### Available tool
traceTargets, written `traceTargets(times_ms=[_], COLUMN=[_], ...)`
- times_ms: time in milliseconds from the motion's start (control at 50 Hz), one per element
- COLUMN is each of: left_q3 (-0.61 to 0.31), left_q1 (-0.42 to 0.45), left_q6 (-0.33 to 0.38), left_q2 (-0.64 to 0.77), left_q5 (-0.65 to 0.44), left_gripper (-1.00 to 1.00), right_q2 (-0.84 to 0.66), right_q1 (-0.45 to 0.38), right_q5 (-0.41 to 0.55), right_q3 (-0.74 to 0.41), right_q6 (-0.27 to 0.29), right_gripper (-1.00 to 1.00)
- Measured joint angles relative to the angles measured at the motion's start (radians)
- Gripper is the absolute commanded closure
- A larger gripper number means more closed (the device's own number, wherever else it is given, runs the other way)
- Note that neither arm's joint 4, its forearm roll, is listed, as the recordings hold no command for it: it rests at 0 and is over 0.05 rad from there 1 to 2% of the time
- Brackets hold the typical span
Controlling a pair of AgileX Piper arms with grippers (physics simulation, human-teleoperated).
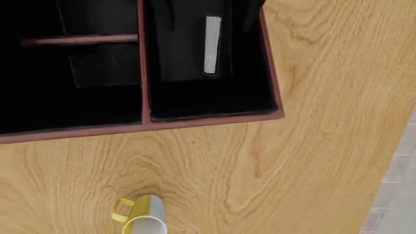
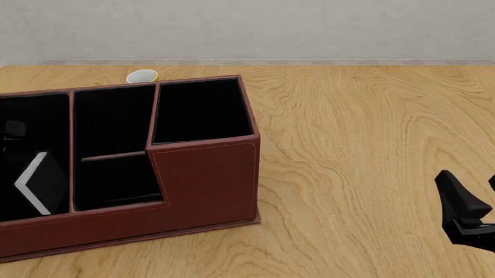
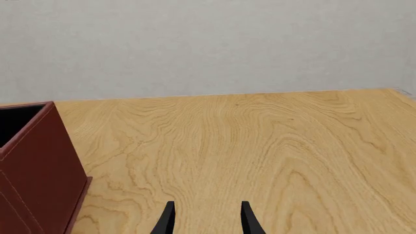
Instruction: Pick up the book and place it in the left compartment of the caddy.
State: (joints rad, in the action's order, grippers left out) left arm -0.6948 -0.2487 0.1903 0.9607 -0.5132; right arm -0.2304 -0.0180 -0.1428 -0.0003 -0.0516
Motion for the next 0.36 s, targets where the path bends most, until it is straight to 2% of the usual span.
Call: traceTargets(times_ms=[360], left_q3=[-0.03], left_q1=[0.02], left_q6=[-0.016], left_q2=[-0.06], left_q5=[-0.049], left_gripper=[-1.0], right_q2=[0.011], right_q1=[0.002], right_q5=[0.007], right_q3=[0.0], right_q6=[-0.006], right_gripper=[-1.0])
